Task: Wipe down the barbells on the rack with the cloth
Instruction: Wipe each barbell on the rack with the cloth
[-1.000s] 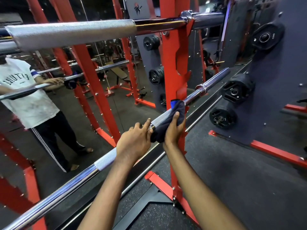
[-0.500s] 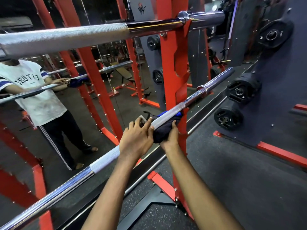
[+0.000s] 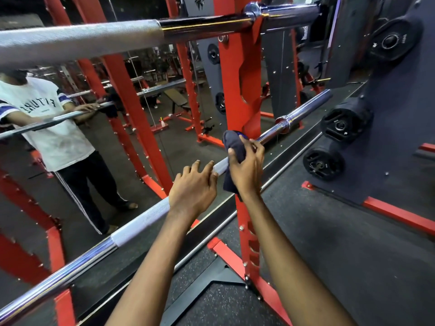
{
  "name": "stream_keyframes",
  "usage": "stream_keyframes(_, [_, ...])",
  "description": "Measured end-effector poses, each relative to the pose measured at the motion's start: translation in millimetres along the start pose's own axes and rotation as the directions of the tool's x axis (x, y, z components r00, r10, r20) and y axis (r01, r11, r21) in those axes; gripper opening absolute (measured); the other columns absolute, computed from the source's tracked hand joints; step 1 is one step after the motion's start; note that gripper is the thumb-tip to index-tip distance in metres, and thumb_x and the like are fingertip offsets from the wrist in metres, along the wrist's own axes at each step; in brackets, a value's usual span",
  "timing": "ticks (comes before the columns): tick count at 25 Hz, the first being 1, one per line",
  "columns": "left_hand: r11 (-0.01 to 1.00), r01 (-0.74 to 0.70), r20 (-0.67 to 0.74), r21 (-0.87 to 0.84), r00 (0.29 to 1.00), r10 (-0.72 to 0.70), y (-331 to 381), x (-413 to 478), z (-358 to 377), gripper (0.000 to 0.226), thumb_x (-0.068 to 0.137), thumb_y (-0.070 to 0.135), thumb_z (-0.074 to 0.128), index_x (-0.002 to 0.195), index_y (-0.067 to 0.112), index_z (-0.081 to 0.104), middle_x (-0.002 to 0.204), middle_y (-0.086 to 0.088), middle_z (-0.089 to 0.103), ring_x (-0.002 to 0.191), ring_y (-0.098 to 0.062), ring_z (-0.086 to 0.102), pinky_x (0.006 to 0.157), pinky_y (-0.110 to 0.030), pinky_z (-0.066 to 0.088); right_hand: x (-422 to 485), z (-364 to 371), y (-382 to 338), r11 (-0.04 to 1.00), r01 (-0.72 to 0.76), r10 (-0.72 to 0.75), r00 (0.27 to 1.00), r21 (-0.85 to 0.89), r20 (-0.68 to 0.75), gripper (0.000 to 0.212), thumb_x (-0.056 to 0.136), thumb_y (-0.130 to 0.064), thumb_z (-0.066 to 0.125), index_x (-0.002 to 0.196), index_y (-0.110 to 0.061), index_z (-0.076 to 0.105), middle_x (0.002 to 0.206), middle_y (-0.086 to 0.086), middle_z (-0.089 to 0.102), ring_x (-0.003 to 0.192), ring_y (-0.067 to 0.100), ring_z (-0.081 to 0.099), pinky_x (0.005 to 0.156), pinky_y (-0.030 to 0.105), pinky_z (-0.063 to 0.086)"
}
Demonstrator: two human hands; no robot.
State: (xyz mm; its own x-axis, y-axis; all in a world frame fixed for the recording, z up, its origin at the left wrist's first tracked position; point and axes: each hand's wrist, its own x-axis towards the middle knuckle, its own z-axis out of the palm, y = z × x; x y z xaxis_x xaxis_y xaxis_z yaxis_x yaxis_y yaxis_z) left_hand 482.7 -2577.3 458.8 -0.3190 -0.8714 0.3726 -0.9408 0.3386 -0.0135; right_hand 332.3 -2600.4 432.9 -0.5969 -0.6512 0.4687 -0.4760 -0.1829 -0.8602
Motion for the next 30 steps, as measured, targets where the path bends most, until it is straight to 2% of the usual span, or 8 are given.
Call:
stream_keyframes(3, [1.0,0.004,0.006,0.01,1.0,-0.004,4,5,3,0.049,0.105,0.05,0.026,0.149,0.033,0.041,0.147,-0.01,0.05,0.127,-0.034,0.051,0.098,-0.044,0.042,1,-1,4,0.991,0.04,-0.043,0.999,-0.129,-0.022,0.052,0.094,-0.046,0.058,0.138,-0.019,0.063,0.14,0.009,0.053,0.122,0.034,0.055,0.103,0.047,0.047])
stream_keyframes(7, [1.0,-0.003,-0.017,0.029,1.0,0.004,11,13,6,0.043,0.104,0.049,0.027,0.132,0.029,0.051,0.127,-0.008,0.06,0.109,-0.034,0.06,0.084,-0.042,0.046,-17,-7,14,0.962,0.226,-0.208,0.971,-0.153,0.12,0.044,0.098,-0.04,0.06,0.135,-0.016,0.063,0.137,0.009,0.055,0.119,0.031,0.053,0.101,0.043,0.043])
stream_keyframes(11, [0.996,-0.056,-0.036,0.063,0.998,0.058,19,21,14,0.046,0.105,0.045,0.028,0.14,0.024,0.05,0.126,-0.006,0.062,0.103,-0.033,0.063,0.079,-0.042,0.048,15,-16,14,0.965,0.132,-0.099,0.983,-0.225,0.154,0.042,0.099,-0.033,0.064,0.132,-0.008,0.062,0.135,0.017,0.051,0.118,0.041,0.055,0.101,0.048,0.046])
stream_keyframes(16, [0.98,-0.156,-0.055,0.125,0.985,0.164,26,35,23,0.05,0.104,0.037,0.035,0.149,0.017,0.044,0.134,-0.007,0.06,0.102,-0.032,0.064,0.077,-0.042,0.051,48,-41,20,0.977,0.066,-0.042,0.991,-0.202,0.125,0.041,0.092,-0.031,0.072,0.129,-0.016,0.063,0.13,0.011,0.051,0.121,0.037,0.058,0.1,0.048,0.05])
stream_keyframes(19, [0.968,-0.203,-0.061,0.149,0.975,0.214,36,45,26,0.053,0.103,0.035,0.033,0.151,0.015,0.041,0.131,-0.008,0.062,0.1,-0.031,0.065,0.075,-0.041,0.053,75,-47,23,0.977,0.055,-0.03,0.992,-0.204,0.124,0.041,0.091,-0.027,0.075,0.126,-0.011,0.062,0.125,0.016,0.056,0.118,0.04,0.059,0.094,0.045,0.048])
stream_keyframes(24, [0.966,-0.209,-0.082,0.153,0.971,0.223,53,57,26,0.056,0.103,0.04,0.026,0.156,0.023,0.034,0.122,-0.006,0.062,0.095,-0.029,0.065,0.065,-0.039,0.052,123,-66,51,0.979,-0.003,0.026,0.993,-0.203,0.114,0.034,0.092,-0.027,0.074,0.122,-0.014,0.067,0.12,0.02,0.059,0.117,0.041,0.06,0.094,0.043,0.047])
stream_keyframes(27, [0.972,-0.199,-0.075,0.126,0.975,0.21,60,62,27,0.054,0.106,0.042,0.028,0.158,0.029,0.027,0.125,-0.005,0.061,0.097,-0.029,0.068,0.062,-0.038,0.049,121,-62,62,0.984,0.067,-0.043,0.988,-0.164,0.148,0.036,0.091,-0.031,0.075,0.123,-0.016,0.068,0.12,0.016,0.059,0.116,0.039,0.061,0.097,0.043,0.049])
stream_keyframes(30, [0.977,-0.183,-0.079,0.113,0.978,0.192,68,68,28,0.053,0.106,0.041,0.031,0.158,0.033,0.026,0.118,-0.003,0.065,0.09,-0.029,0.071,0.058,-0.037,0.043,90,-52,76,0.987,0.152,-0.138,0.966,-0.045,0.218,0.053,0.09,-0.049,0.069,0.132,-0.018,0.067,0.121,0.011,0.056,0.117,0.03,0.06,0.104,0.04,0.048])
